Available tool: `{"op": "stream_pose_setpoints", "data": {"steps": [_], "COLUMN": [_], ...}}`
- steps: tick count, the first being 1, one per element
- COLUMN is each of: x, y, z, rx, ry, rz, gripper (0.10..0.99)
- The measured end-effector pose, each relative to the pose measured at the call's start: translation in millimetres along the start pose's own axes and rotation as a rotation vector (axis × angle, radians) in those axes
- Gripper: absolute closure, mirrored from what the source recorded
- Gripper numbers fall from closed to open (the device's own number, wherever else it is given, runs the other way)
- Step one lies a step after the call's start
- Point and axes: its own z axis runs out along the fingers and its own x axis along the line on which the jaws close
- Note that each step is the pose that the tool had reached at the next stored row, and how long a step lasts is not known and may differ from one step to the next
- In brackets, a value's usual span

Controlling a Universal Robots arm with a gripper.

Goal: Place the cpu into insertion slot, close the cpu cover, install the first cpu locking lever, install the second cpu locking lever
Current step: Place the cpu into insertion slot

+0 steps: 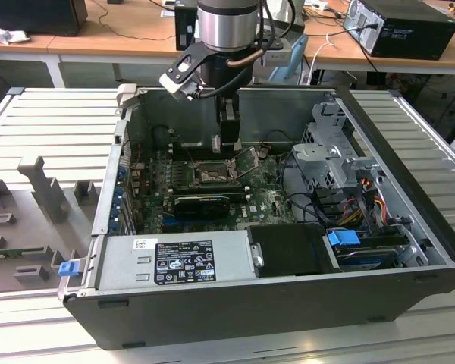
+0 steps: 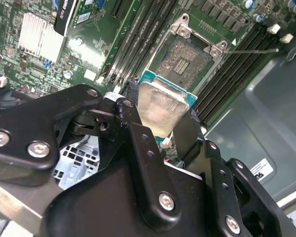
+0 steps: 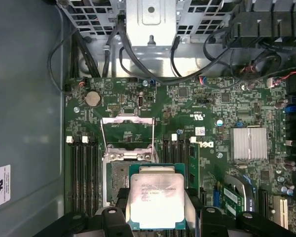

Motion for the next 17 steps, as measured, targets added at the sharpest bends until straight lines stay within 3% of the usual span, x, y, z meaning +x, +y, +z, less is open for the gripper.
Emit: {"op": "stream_pose_setpoints", "data": {"steps": [3, 17], "x": [0.2, 3.0], "y": [-0.4, -2.6], "z": [5.9, 23.4], "rx": [0.0, 0.001], "ry": [0.0019, 0.0027], "rz": [-0.031, -0.046], "gripper": [0.561, 0.561]}}
